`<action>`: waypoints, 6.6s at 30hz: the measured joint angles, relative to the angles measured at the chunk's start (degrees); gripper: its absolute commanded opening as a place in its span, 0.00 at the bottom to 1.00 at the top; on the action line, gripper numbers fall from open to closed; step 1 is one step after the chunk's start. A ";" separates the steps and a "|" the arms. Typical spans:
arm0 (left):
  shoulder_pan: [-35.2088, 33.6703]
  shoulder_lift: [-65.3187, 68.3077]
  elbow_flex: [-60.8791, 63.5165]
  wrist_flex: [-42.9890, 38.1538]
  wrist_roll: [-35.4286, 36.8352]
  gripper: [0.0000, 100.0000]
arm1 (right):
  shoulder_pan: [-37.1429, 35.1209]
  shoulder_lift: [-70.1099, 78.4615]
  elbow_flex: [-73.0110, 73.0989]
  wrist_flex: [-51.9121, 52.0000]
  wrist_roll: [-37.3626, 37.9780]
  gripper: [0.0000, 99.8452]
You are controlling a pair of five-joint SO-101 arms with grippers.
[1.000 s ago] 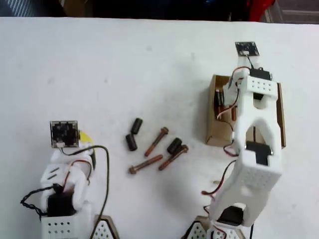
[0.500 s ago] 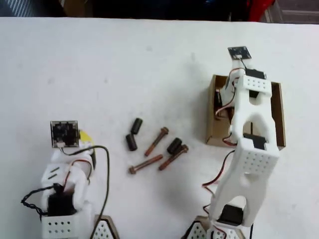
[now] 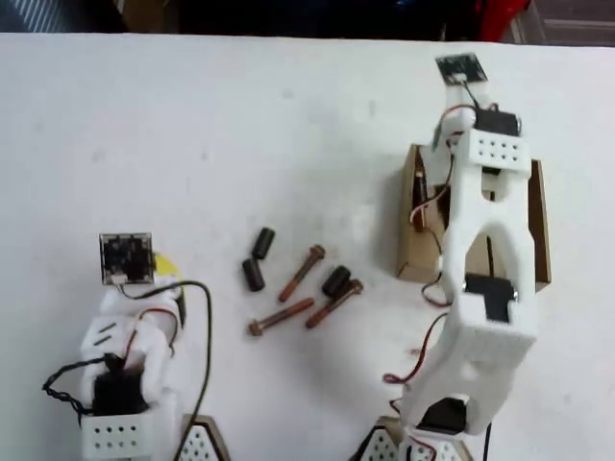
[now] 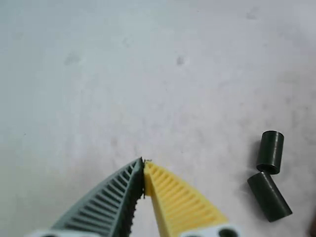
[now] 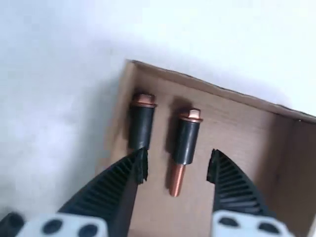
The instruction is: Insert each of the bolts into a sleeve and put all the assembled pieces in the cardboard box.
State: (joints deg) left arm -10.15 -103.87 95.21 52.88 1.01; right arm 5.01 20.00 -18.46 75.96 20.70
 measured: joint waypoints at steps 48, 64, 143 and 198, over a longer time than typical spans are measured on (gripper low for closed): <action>-7.91 0.00 -2.99 8.88 0.00 0.02 | -47.47 -42.73 46.24 -2.73 -16.62 0.18; -8.26 0.00 -3.43 10.29 0.00 0.02 | -49.67 -12.66 29.63 -5.36 -16.70 0.18; -4.92 0.00 -3.96 10.64 -0.35 0.02 | -28.75 -66.29 30.15 13.45 -16.88 0.05; 26.02 65.85 -47.03 16.09 -15.03 0.02 | -14.07 -122.55 99.52 -20.66 -14.51 0.02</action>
State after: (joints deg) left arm 15.87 -38.02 48.18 68.97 -14.02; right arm -9.05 -102.55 81.05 55.30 6.20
